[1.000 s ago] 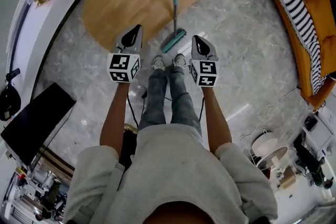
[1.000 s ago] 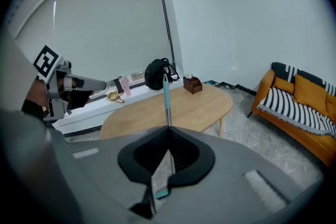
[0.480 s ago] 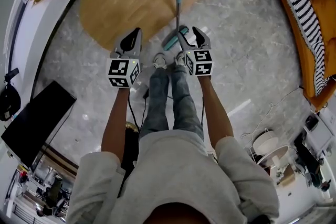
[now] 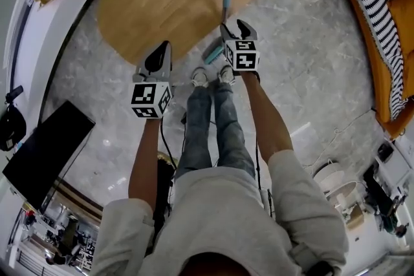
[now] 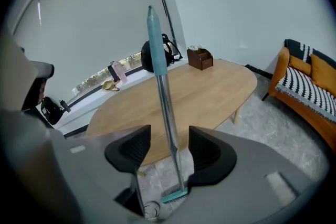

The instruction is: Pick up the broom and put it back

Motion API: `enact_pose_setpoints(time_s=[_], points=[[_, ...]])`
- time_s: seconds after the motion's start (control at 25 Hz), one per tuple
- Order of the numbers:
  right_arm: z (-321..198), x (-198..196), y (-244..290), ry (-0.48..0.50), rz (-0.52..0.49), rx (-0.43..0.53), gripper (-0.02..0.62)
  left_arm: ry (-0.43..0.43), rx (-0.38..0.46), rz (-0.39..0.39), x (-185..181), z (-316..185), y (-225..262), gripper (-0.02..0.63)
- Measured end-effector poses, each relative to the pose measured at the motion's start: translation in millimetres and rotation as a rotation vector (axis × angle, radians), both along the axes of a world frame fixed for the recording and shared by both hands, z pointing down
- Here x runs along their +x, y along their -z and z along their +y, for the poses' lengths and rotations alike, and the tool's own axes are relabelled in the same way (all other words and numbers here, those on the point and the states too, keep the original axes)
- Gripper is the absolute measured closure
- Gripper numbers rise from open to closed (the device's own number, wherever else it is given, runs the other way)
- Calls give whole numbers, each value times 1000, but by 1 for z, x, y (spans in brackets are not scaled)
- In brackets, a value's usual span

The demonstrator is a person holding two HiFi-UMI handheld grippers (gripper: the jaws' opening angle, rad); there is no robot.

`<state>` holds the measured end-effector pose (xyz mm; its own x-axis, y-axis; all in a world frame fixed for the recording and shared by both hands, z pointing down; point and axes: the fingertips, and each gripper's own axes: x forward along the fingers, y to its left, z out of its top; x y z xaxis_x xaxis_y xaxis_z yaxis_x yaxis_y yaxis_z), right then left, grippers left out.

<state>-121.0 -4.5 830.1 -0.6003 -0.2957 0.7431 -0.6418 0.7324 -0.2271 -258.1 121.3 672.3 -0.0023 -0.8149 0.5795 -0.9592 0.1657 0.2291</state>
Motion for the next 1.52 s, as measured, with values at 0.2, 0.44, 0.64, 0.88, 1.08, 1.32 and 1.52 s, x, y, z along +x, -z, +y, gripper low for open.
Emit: enact_pose_setpoints(time_s=[0.2,0.44,0.64,0.88,1.08,1.32,1.52], points=[[-8,-18,-20,-12,32,-18,413,8,-4,-1,-6,1,-4,609],[-13,-27,-32,14,71,-18,474,6,-11,1,-3,7,-7,609],[-13,-23,-28,22,78,16,508,-9,-18,9,2,9,-8,609],[2,8,-15,10,72,59,511,-50,-12,14,16,0,-6,609],[28,45,5,-26,68,81,510,-102,-6,13,29,-10,-1,609],[73,92,27,-64,82,96,511,-177,6,11,54,-21,11,609],[111,126,48,-103,93,101,509,-239,34,7,76,-28,31,609]])
